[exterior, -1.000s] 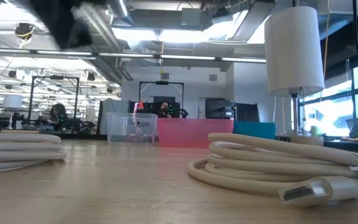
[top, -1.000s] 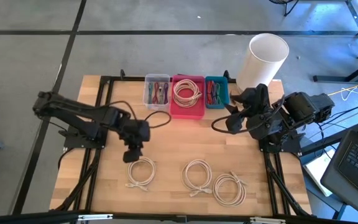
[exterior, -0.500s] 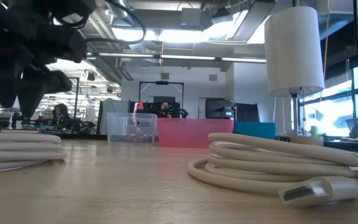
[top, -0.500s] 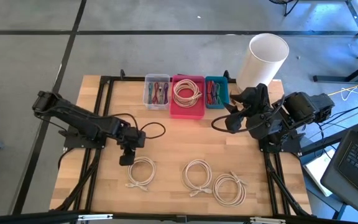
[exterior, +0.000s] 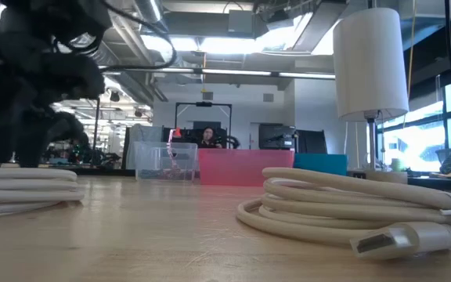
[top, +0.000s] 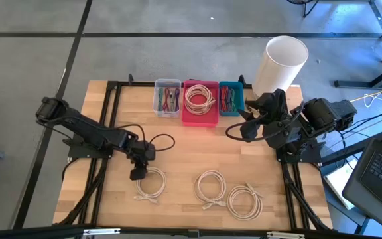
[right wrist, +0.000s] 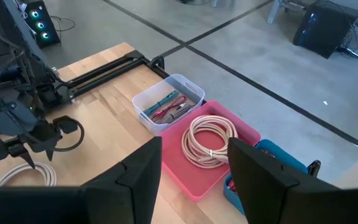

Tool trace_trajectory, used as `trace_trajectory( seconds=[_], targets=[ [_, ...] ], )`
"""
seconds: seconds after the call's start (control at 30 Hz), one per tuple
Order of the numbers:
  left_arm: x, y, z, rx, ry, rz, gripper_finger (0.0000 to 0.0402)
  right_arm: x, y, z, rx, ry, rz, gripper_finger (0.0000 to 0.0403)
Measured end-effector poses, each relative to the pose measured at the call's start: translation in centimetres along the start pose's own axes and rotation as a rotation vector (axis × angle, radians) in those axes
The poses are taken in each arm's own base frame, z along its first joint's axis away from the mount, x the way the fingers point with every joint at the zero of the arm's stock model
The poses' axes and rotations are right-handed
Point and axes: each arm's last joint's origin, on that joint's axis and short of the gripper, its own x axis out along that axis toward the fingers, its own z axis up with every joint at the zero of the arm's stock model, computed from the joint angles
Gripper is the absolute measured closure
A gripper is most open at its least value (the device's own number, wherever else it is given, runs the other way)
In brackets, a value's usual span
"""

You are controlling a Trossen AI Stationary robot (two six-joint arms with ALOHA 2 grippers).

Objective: Pick & Place USB Port
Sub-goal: Put the white USB cable into the red bin

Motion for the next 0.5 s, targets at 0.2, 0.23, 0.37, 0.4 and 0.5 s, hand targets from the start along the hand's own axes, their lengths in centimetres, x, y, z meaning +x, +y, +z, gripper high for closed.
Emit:
trace_trajectory(
  seconds=[0.2,0.23,0.37,0.4,0.5],
  targets=[
    [1.2,0.6,-1.2,-0.031,0.058,0.020,0.0231,0.0,0.0,0.0,0.000,0.000,0.000,0.0217],
    [1.3,0.7,-1.3,-0.038,0.068,0.022,0.0231,0.0,0.0,0.0,0.000,0.000,0.000,0.0217],
    [1.9,0.6,-1.4,-0.037,0.082,0.022,0.0233,0.0,0.0,0.0,0.000,0.000,0.000,0.0217],
    [2.0,0.6,-1.4,-0.036,0.084,0.025,0.0237,0.0,0.0,0.0,0.000,0.000,0.000,0.0217],
    [2.1,0.6,-1.3,-0.041,0.081,0.029,0.0272,0.0,0.0,0.0,0.001,-0.001,0.001,0.0217]
  ],
)
